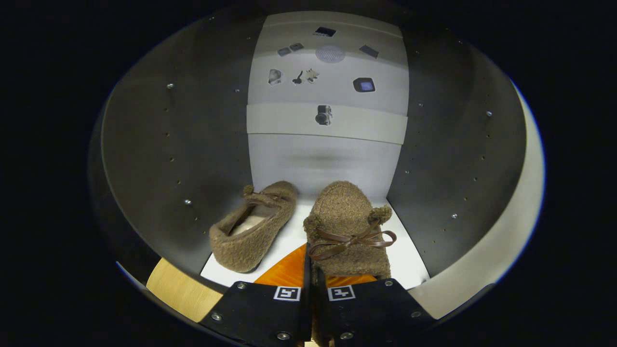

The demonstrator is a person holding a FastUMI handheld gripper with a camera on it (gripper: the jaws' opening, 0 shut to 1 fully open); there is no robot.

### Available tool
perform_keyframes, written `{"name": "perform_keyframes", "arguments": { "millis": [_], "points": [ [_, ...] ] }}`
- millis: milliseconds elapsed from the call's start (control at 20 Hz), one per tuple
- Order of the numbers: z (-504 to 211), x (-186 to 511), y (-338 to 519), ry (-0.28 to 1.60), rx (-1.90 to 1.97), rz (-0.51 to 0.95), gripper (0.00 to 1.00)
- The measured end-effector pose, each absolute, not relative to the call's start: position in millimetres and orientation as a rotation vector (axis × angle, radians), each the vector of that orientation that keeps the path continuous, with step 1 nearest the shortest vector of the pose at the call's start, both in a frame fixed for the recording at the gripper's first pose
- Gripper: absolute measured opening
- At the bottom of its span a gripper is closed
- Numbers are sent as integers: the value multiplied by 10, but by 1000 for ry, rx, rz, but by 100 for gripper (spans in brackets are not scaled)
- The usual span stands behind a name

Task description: Open the shoe cabinet door, grab the shoes and put them into the shoe cabinet, then close the shoe cabinet door.

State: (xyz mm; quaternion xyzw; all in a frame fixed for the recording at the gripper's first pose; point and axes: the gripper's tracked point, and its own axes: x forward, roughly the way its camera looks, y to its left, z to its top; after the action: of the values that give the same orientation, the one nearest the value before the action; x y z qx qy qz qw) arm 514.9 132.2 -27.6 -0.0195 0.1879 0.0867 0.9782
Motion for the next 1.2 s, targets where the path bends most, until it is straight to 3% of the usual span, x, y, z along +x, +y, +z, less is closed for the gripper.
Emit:
{"name": "perform_keyframes", "arguments": {
  "millis": [350,700,900,1200],
  "points": [
    [-405,5940,1312,461,-22,155,6],
    [-623,6181,1275,511,-21,126,6],
    [-635,6143,1314,504,-34,135,22],
    [-450,5908,1277,474,-25,133,34]
  ]
}}
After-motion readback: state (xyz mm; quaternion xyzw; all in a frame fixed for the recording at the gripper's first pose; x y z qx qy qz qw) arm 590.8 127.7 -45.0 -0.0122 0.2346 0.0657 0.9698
